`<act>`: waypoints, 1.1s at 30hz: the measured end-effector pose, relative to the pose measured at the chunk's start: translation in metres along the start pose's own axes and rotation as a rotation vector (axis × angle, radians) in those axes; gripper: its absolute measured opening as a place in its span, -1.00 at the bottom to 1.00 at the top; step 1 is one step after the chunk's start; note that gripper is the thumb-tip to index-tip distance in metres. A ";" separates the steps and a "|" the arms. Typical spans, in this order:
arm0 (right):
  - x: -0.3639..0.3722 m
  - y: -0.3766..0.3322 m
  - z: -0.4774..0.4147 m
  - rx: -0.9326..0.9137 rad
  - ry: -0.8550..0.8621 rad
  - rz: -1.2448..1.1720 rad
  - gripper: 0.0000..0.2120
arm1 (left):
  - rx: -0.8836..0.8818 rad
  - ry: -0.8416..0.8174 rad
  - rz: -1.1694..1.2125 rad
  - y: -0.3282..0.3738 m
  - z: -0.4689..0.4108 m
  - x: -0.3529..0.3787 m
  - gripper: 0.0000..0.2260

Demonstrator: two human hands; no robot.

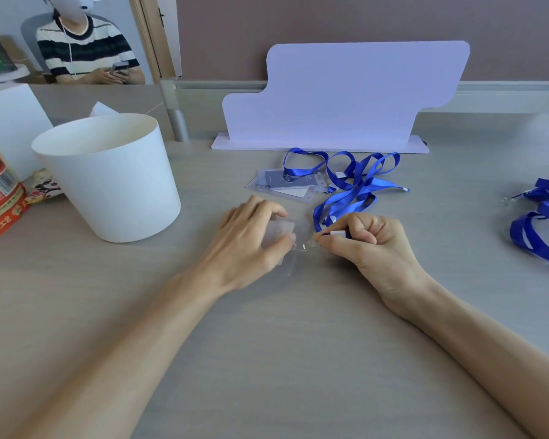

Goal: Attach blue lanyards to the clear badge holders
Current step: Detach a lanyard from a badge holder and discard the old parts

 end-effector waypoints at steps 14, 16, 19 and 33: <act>-0.008 0.001 -0.002 -0.009 0.103 0.028 -0.50 | -0.057 0.181 0.003 -0.003 0.001 -0.011 -0.61; -0.012 0.000 -0.003 -0.033 0.157 0.057 -0.54 | -0.077 0.171 0.004 -0.005 0.002 -0.009 -0.60; -0.020 -0.007 -0.003 -0.114 0.225 0.118 -0.77 | -0.092 0.149 -0.077 -0.010 0.002 -0.005 -0.58; -0.024 -0.032 -0.002 -0.048 0.098 -0.184 -0.91 | 0.086 -0.005 -0.044 0.027 -0.001 0.014 -0.43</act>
Point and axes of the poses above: each hand's wrist, its own z-axis away from the middle knuckle, its own x-axis out of the palm, y = z × x, the point moved 5 cm from there along -z, towards the middle knuckle, and after that the axes turned 4 degrees about x, right-handed, at the moved point
